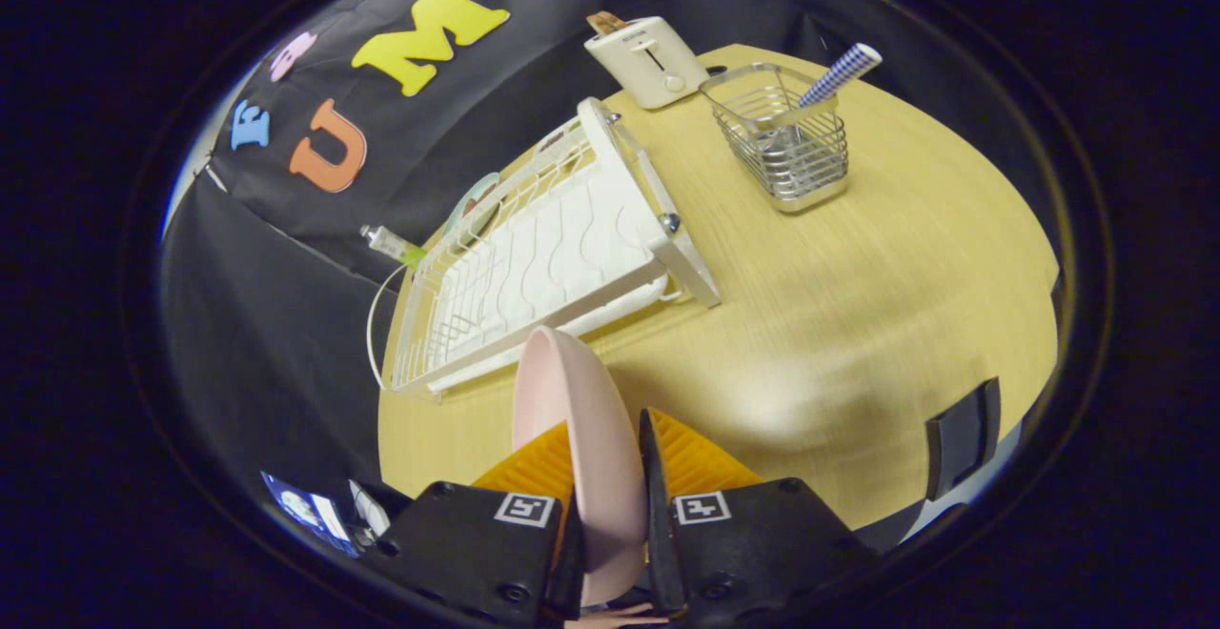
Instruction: Take the plate from the dish rack, then take the spoon from the basket and place it into the plate.
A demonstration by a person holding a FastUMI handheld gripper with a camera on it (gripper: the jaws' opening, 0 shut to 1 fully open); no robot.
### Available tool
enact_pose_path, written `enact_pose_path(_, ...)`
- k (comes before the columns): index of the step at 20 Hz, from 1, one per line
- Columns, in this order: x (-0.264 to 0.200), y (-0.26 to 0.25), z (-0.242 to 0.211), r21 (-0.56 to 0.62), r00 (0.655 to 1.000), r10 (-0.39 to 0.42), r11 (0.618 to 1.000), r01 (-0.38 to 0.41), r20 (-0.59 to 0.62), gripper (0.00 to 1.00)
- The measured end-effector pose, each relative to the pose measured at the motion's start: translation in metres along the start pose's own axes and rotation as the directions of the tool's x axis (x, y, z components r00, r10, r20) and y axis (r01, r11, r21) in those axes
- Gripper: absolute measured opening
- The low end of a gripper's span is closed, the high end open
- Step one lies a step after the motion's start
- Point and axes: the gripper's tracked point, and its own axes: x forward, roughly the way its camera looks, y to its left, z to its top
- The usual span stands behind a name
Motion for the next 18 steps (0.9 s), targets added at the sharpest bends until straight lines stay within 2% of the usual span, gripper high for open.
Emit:
enact_pose_path(6,0.019,-0.012,-0.007,0.052,0.996,0.090,0.995,-0.088,-0.028,0.36)
enact_pose_path(10,0.032,-0.023,-0.012,0.065,0.993,0.109,0.992,-0.105,-0.055,0.42)
enact_pose_path(15,0.025,-0.024,-0.009,-0.003,0.992,0.121,0.993,-0.121,-0.027,0.48)
enact_pose_path(18,0.004,-0.029,0.000,-0.113,0.993,0.101,0.989,-0.095,0.055,0.62)
